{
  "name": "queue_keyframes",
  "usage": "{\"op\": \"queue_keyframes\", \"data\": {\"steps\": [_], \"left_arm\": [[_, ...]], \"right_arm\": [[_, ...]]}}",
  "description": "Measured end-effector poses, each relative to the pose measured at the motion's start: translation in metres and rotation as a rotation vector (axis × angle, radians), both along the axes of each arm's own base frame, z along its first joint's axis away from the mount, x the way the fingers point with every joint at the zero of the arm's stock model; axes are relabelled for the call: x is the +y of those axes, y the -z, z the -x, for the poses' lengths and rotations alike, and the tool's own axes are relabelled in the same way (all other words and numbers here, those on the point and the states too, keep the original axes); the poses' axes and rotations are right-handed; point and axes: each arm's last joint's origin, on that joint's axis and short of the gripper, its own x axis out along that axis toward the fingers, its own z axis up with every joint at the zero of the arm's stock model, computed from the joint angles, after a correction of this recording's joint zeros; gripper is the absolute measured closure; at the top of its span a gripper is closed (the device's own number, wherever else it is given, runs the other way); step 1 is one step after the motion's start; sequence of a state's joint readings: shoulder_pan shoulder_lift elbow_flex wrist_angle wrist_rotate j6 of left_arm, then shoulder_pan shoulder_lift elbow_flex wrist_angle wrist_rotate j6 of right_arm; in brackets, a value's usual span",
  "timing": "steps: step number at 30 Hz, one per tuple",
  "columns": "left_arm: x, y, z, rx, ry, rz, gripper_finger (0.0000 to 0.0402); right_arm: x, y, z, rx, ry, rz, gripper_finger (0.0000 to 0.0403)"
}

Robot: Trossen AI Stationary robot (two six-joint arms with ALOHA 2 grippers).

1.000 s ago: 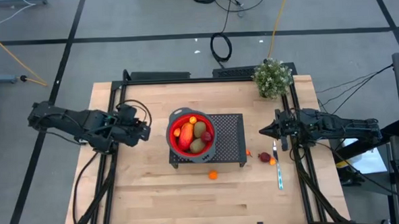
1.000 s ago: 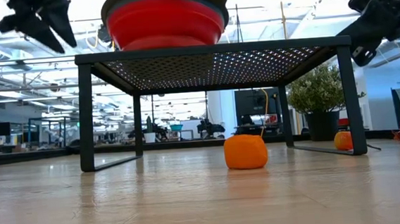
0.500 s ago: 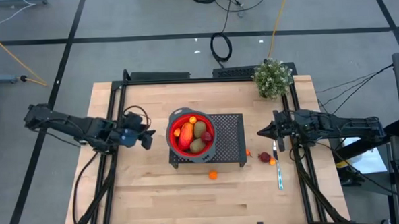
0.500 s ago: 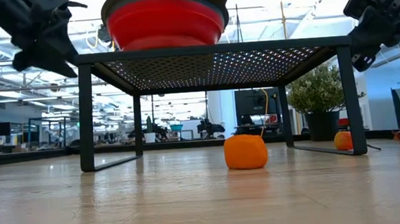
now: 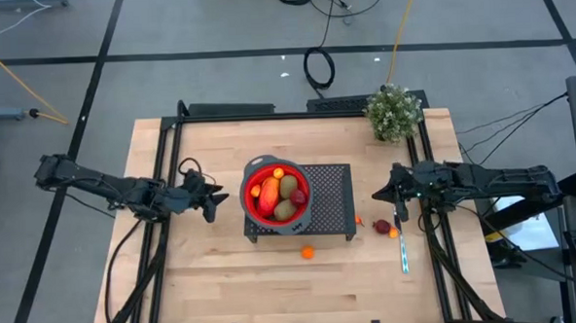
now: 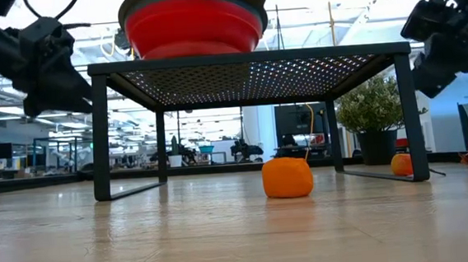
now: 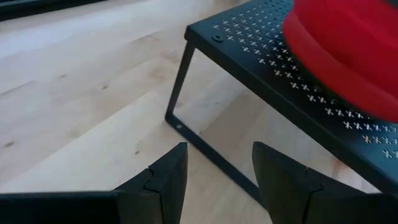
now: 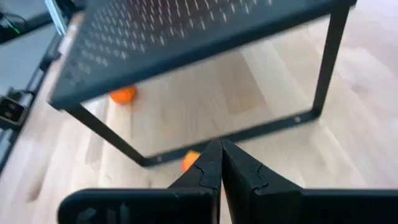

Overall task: Pick & Place Fruit
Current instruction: Put the pomegranate into the red colander on the shelf

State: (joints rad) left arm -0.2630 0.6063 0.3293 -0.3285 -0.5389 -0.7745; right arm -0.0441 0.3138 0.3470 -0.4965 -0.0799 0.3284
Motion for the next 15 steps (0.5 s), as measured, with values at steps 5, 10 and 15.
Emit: {"op": "queue_keyframes", "data": {"steps": [5, 10, 15], "left_arm": [[0.001, 0.018, 0.003, -0.053, 0.016, -0.013, 0.0222], [0.002, 0.033, 0.006, -0.098, 0.029, -0.023, 0.0222], [0.002, 0.043, 0.008, -0.125, 0.054, -0.035, 0.0222]], "right_arm": [[0.000, 0.004, -0.002, 0.056, 0.000, -0.003, 0.0403], [0.000, -0.008, -0.005, 0.080, -0.008, 0.004, 0.0403], [0.000, -0.032, -0.006, 0.134, -0.020, 0.017, 0.0403]]}}
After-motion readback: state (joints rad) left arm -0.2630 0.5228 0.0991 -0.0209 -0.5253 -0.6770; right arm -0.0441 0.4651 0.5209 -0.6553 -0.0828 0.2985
